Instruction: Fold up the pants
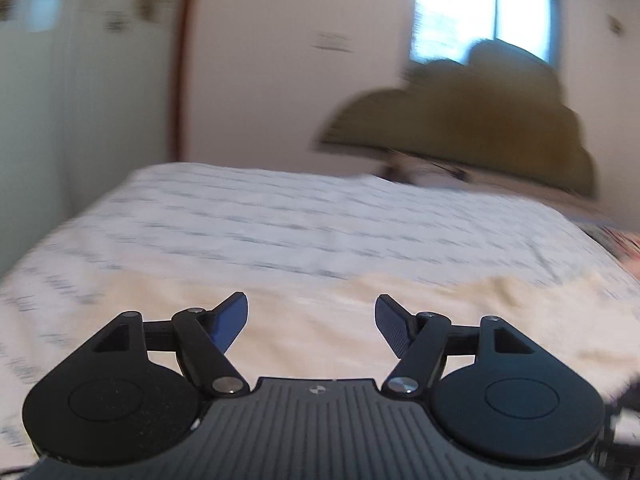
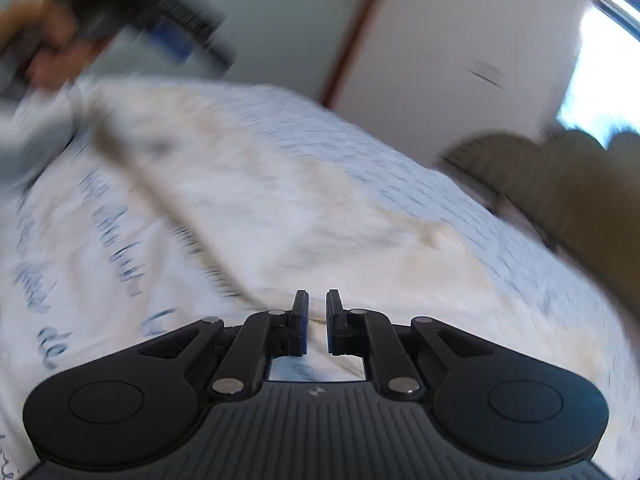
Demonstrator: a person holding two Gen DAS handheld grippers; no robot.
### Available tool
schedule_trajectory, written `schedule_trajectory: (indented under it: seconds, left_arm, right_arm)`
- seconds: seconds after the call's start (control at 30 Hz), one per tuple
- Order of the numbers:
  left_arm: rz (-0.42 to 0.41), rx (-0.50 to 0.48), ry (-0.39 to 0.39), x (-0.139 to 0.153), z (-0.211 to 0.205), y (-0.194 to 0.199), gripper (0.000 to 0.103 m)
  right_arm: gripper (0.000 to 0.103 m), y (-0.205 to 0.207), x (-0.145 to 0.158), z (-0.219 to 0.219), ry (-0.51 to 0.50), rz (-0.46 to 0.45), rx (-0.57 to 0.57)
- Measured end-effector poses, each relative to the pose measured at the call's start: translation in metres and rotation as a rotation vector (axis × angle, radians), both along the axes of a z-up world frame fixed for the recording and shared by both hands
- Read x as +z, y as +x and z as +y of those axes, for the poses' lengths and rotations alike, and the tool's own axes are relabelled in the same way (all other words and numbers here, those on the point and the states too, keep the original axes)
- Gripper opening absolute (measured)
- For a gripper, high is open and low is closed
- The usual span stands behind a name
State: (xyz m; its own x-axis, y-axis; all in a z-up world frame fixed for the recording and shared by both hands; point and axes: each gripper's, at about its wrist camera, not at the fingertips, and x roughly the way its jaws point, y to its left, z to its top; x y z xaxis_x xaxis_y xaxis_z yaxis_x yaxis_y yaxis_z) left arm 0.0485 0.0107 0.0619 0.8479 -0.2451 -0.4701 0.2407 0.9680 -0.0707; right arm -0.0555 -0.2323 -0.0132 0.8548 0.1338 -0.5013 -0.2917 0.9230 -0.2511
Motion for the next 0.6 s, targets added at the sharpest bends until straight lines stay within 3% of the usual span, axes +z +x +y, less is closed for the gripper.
schedule_trajectory:
  seconds: [0.07, 0.1, 0.17, 0.2, 0.23, 0.3, 0.37, 0.47, 0.6]
  left_arm:
    - [0.020, -0.104, 0.035, -0.016, -0.040, 0.008, 0.074]
    - [0.026, -0.146, 0.063, -0.025, -0.060, 0.011, 0.074]
    - [0.023, -0.198, 0.142, -0.050, -0.094, 0.013, 0.074]
    - [0.008, -0.203, 0.197, -0.060, -0.107, 0.013, 0.074]
    - [-0.013, -0.197, 0.252, -0.069, -0.116, 0.013, 0.074]
    - [-0.039, -0.178, 0.343, -0.086, -0.129, 0.014, 0.074]
    - [-0.031, -0.174, 0.355, -0.096, -0.129, 0.016, 0.075]
    - [0.031, -0.167, 0.304, -0.103, -0.122, 0.030, 0.078]
    - [0.067, -0.143, 0.222, -0.107, -0.111, 0.041, 0.088]
  right_arm:
    - [0.010, 0.002, 0.011, -0.045, 0.173, -0.023, -0.155]
    - [0.017, 0.004, 0.016, -0.070, 0.269, -0.036, -0.243]
    - [0.044, 0.010, 0.022, -0.119, 0.456, -0.043, -0.448]
    - [0.068, 0.013, 0.022, -0.141, 0.540, -0.035, -0.538]
    - [0.076, 0.015, 0.019, -0.165, 0.640, -0.026, -0.605]
    - [0.076, 0.021, 0.010, -0.201, 0.833, -0.004, -0.640]
    - [0.076, 0.029, -0.003, -0.227, 1.014, 0.020, -0.644]
    - [0.078, 0.054, -0.029, -0.251, 1.201, 0.081, -0.672]
    - [0.079, 0.077, -0.051, -0.262, 1.368, 0.138, -0.745]
